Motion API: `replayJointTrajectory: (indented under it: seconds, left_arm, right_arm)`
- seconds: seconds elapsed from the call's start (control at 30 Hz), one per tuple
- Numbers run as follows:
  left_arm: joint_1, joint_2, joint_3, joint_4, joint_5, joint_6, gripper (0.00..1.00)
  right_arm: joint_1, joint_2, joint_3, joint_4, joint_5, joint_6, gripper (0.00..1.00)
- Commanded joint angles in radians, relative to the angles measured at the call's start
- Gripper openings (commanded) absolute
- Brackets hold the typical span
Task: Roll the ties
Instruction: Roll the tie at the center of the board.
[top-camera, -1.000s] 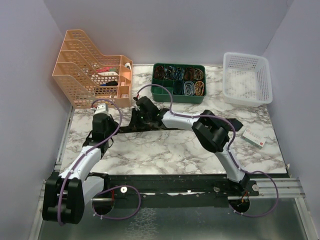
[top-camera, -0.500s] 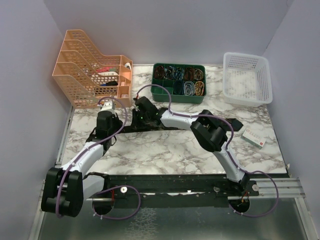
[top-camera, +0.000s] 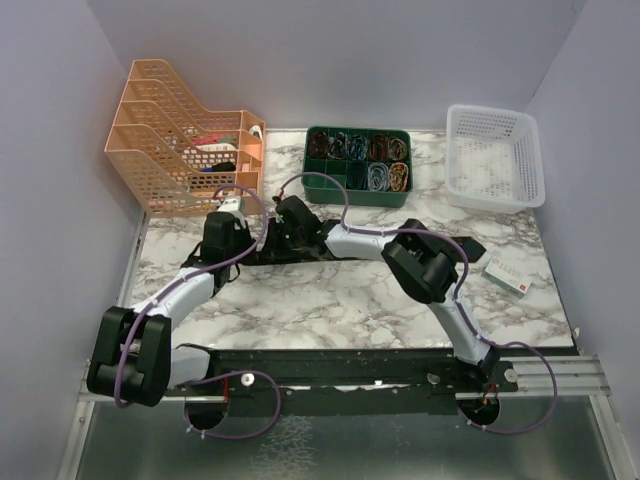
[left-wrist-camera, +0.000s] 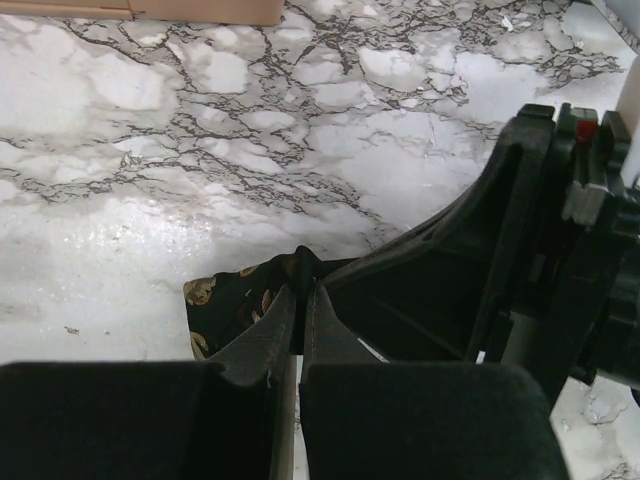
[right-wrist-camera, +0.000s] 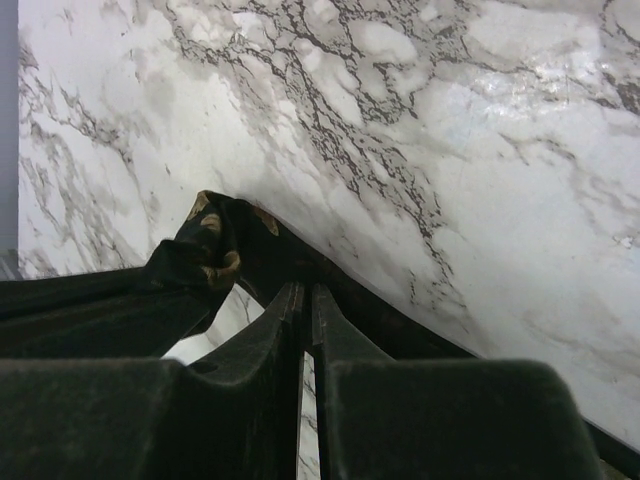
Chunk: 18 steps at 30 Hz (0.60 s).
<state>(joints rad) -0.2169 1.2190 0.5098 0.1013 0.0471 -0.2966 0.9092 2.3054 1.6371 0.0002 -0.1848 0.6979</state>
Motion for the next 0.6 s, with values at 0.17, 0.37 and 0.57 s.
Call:
replayJointTrajectory:
  seconds: [0.17,0.37,0.57]
  left_arm:
    - [-0.009,0.06,0.072,-0.1,0.02,0.054,0.03]
    - [-0.02,0.066,0.077,-0.099,0.069,0.081,0.05]
    - [-0.046,0.083,0.102,-0.149,0.041,0.092,0.06]
  right_arm:
    - [-0.012,-0.105,-0.108,0.079,-0.015,0.044,0.17]
    - [-0.024,-0.155,-0.152,0.104,-0.017,0.054,0.19]
    - [-0.041,-0.216,-0.237,0.137,0.025,0.082,0.2]
